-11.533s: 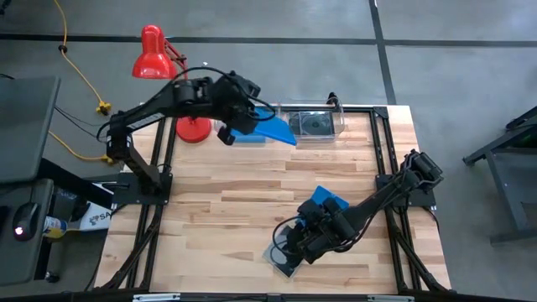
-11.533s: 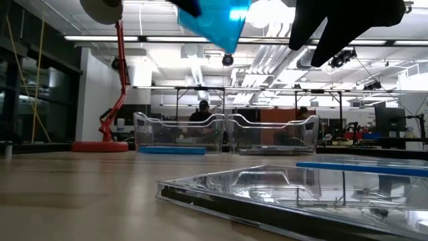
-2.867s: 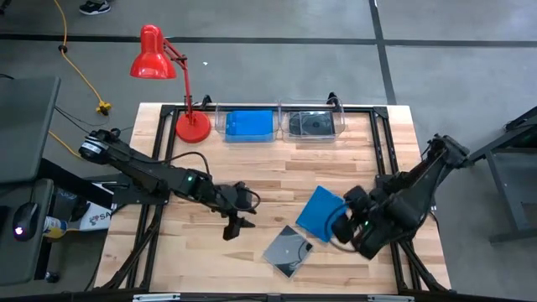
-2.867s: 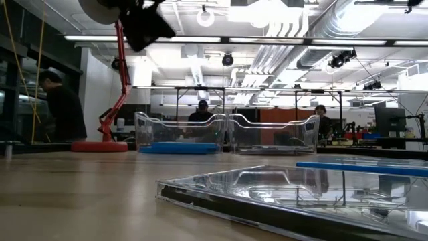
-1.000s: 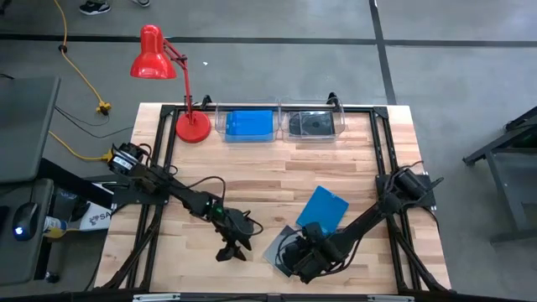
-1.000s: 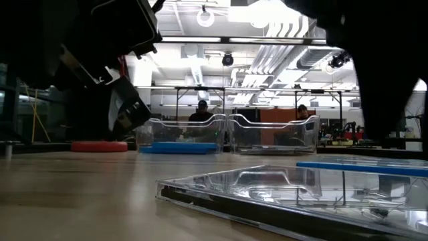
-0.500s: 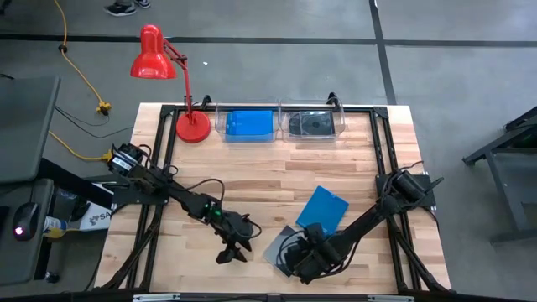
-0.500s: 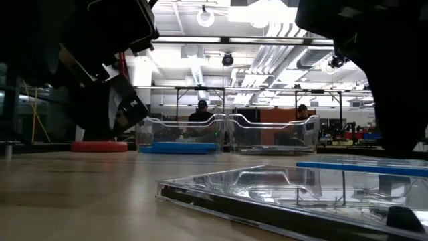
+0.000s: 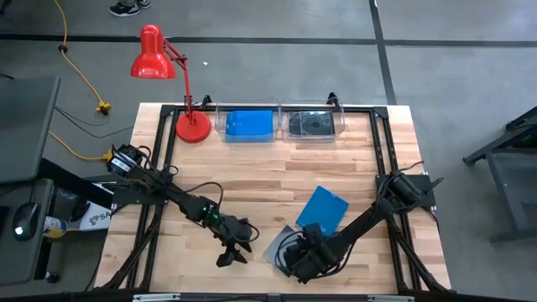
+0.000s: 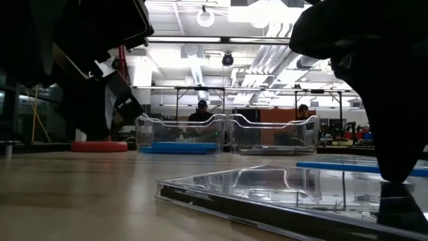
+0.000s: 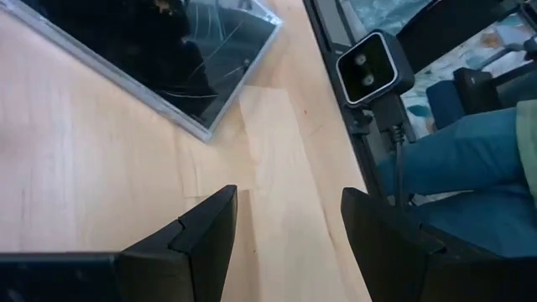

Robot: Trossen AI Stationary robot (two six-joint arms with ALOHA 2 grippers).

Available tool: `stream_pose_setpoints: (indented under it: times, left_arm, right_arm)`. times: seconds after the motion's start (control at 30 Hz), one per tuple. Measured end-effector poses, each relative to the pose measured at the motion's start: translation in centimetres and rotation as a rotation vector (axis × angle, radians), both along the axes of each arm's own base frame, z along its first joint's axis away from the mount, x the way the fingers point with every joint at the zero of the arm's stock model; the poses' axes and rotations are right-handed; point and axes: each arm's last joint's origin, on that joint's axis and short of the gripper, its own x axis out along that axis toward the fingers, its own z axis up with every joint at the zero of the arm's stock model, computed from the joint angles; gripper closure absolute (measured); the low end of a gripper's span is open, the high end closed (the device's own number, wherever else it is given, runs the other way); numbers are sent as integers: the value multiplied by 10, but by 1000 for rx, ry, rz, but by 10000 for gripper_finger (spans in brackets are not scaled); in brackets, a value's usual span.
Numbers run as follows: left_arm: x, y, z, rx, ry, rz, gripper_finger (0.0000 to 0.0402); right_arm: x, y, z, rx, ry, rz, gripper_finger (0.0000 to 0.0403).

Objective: Pick & place jewel cases by type
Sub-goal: Put the black cd case into the right transparent bin

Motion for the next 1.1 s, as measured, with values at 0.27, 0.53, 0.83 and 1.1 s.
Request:
stream_pose_setpoints:
  times: [0.27,0.53,0.83,1.1]
  left_arm:
    - [3,3,1,-50,44,180,188]
    - [4,2,-18,-108,168,271,188]
    - [7,-7,-37,-170,213,288,188]
    - [10,-8,-34,-197,171,290,188]
  right_arm:
    - [5,-5,0,9,-9,-16,183]
    - [9,-10,-1,11,-3,-30,183]
    - [19,-20,-1,0,-37,-44,183]
    - [32,-30,0,-13,-113,-39,183]
